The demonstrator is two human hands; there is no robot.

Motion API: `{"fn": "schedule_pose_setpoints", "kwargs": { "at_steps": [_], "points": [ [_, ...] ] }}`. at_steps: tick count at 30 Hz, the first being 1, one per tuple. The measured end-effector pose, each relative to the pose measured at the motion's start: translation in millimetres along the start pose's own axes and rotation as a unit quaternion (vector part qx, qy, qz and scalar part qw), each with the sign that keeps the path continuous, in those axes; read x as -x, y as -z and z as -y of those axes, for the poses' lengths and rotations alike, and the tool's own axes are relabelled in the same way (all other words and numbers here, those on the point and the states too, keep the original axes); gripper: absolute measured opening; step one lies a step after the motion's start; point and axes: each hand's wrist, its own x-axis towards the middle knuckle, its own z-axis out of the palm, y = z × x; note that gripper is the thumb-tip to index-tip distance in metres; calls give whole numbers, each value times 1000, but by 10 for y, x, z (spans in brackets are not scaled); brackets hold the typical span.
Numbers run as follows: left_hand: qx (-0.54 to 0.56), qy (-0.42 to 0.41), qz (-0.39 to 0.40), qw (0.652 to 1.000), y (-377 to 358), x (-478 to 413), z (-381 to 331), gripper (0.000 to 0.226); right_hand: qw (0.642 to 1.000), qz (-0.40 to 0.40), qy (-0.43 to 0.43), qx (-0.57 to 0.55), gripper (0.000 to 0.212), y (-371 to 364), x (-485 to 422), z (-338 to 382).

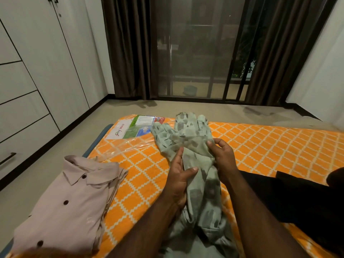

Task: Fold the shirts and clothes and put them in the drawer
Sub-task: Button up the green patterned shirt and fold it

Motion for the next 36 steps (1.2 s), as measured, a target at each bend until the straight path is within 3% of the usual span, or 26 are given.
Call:
{"fn": "schedule_pose_setpoints", "kwargs": {
  "at_steps": [2,4,10,13,17,20,22,24,27,32,36],
  "points": [
    [-15,10,-11,1000,21,-15,45,85,981,-31,15,191,13,111,-108,-52],
    [-41,24,-24,999,61,-40,108,87,933,-33,-13,359,16,206,-169,-90],
    [-157,118,-149,969,140,-75,234,58,847,7,-129,516,22,375,-188,-152],
    [-215,133,-208,945,334,-184,299,36,824,32,-152,544,26,350,-197,-146],
    [-214,93,-257,938,311,-218,9,3,831,-2,-120,542,41,256,-247,-112],
    [-307,48,-306,900,513,-545,-227,14,859,-2,-47,510,49,41,-422,-19],
    [-351,56,-318,879,694,-877,-392,19,862,44,-11,505,41,-208,-623,67],
    [-354,75,-309,879,849,-1239,-511,23,856,86,-8,510,31,-492,-862,116],
    [-344,101,-282,890,1023,-1759,-542,36,823,125,-5,553,33,-864,-1281,16],
    [-362,88,-229,899,1071,-2282,-436,45,806,121,-42,577,38,-1169,-1715,-320],
    [-377,103,-202,898,1037,-2421,-392,32,828,112,-73,544,43,-1177,-1832,-408]
  ]
}}
